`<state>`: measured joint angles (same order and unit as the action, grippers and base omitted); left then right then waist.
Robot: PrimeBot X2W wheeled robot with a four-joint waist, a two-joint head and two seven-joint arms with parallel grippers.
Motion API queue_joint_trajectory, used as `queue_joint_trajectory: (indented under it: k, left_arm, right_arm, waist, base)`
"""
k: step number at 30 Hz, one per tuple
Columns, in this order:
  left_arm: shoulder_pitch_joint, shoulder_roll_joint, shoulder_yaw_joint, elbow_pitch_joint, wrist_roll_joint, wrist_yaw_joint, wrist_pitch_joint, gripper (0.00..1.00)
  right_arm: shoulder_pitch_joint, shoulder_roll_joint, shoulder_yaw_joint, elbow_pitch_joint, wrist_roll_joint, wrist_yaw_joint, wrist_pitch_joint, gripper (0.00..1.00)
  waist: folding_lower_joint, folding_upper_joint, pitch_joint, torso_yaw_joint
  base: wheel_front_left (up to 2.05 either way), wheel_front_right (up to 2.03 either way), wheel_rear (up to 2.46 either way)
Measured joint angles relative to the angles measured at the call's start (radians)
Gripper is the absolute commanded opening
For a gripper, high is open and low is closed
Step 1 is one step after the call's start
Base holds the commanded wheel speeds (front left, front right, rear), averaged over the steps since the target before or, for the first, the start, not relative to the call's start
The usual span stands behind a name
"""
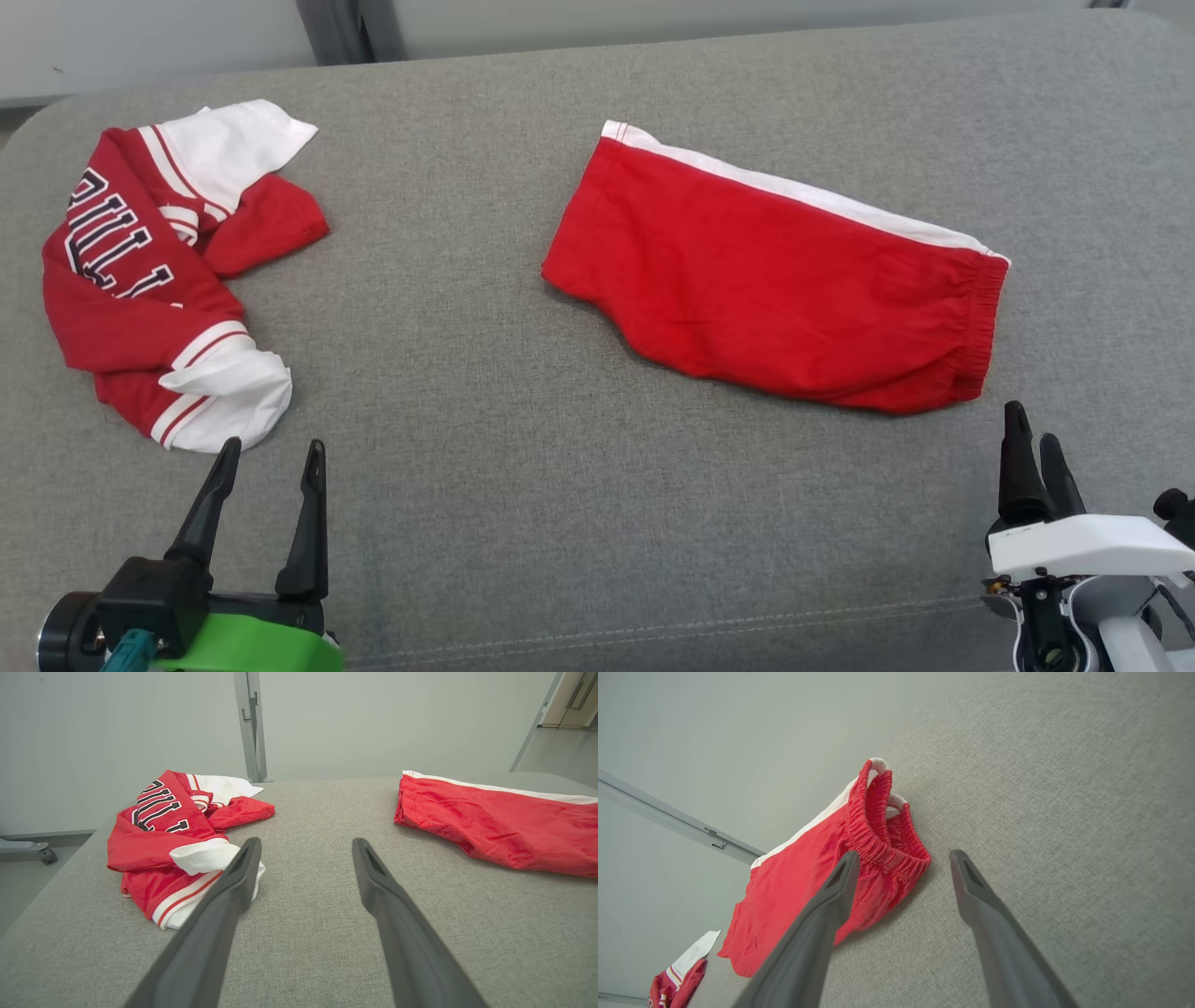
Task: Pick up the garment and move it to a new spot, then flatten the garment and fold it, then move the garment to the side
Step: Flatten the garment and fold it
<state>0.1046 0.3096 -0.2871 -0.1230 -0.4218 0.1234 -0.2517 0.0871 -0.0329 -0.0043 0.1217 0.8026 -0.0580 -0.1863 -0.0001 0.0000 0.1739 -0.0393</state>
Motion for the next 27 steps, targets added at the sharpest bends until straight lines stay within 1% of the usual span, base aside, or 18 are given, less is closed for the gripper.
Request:
queue_joint_trajectory:
  k: [4, 10, 18, 22, 27]
  left_arm:
    - [-0.001, 0.000, 0.001, -0.008, 0.006, 0.000, 0.000, 1.00]
    - [-0.007, 0.000, -0.002, -0.009, 0.013, 0.000, 0.000, 1.00]
    - [-0.019, -0.007, -0.006, -0.001, 0.013, 0.000, 0.000, 1.00]
    - [-0.019, -0.010, -0.007, 0.005, 0.013, 0.000, 0.000, 1.00]
    - [-0.019, -0.011, -0.011, 0.006, 0.015, 0.000, 0.000, 1.00]
  right_arm:
    - [-0.037, -0.003, -0.002, 0.049, 0.063, 0.011, 0.042, 1.00]
    - [-0.085, -0.008, 0.019, 0.107, 0.108, 0.032, 0.082, 1.00]
    - [-0.132, -0.008, 0.053, 0.168, 0.130, 0.058, 0.112, 1.00]
    - [-0.156, -0.009, 0.056, 0.189, 0.150, 0.067, 0.113, 1.00]
    - [-0.188, -0.008, 0.045, 0.208, 0.194, 0.069, 0.113, 1.00]
  waist:
    - [0.0000, 0.0000, 0.032, 0.008]
    - [0.0000, 0.0000, 0.065, 0.024]
    - [0.0000, 0.0000, 0.071, 0.033]
    - [0.0001, 0.0000, 0.071, 0.035]
    - [0.0001, 0.0000, 0.074, 0.039]
  base:
    - [0.00, 0.00, 0.00]
    - [0.00, 0.00, 0.00]
    - [0.00, 0.00, 0.00]
    - [0.00, 0.00, 0.00]
    - [0.00, 0.00, 0.00]
